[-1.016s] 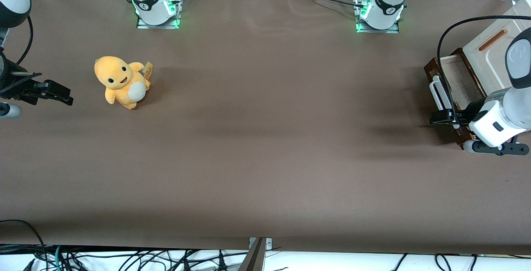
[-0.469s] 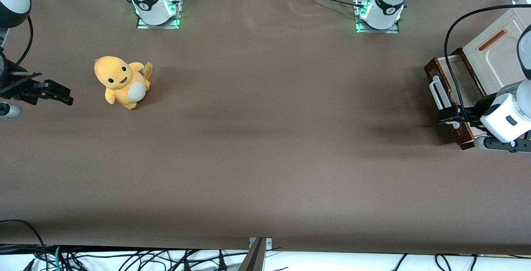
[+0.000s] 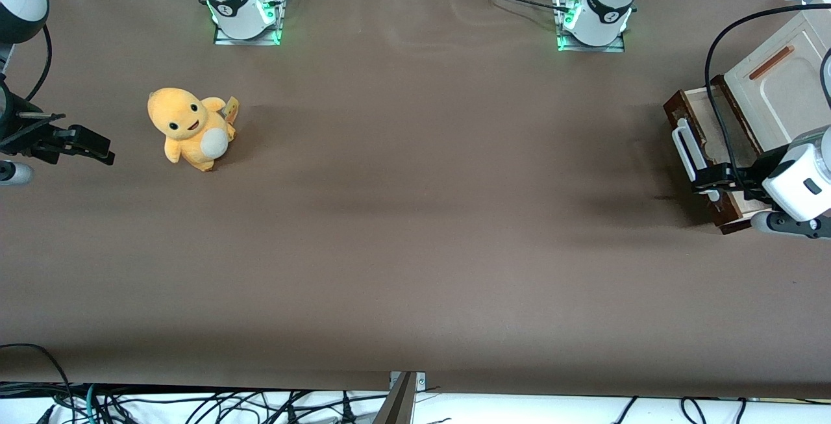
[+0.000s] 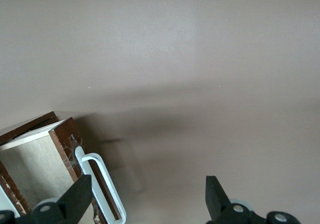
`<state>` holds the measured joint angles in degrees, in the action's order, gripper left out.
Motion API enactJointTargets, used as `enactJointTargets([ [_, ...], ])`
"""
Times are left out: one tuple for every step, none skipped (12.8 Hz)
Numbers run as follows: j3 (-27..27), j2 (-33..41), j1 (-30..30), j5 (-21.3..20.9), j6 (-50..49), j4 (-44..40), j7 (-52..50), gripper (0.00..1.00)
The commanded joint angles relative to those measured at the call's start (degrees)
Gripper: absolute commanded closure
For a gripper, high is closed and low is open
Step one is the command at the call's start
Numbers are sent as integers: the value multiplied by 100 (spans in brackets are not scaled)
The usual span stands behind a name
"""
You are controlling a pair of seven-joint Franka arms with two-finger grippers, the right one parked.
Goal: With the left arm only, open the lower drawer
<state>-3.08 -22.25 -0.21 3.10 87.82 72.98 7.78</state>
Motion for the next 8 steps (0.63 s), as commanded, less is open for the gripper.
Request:
enactJointTargets([
  [-8,-25,21,68,-2,-56,180,0],
  [-17,-25,21,68,-2,-56,284,0],
  [-17,-25,21,60,-2,-47,381,0],
  [-25,-25,21,42,-2,-47,382,0],
  [-17,-25,21,-97,-2,-56,382,0],
  [1,-25,12,-238,-2,-56,382,0],
  [1,-25,3,-274,-2,-47,365,0],
  [-8,-25,3,-300,-10,-47,330,0],
])
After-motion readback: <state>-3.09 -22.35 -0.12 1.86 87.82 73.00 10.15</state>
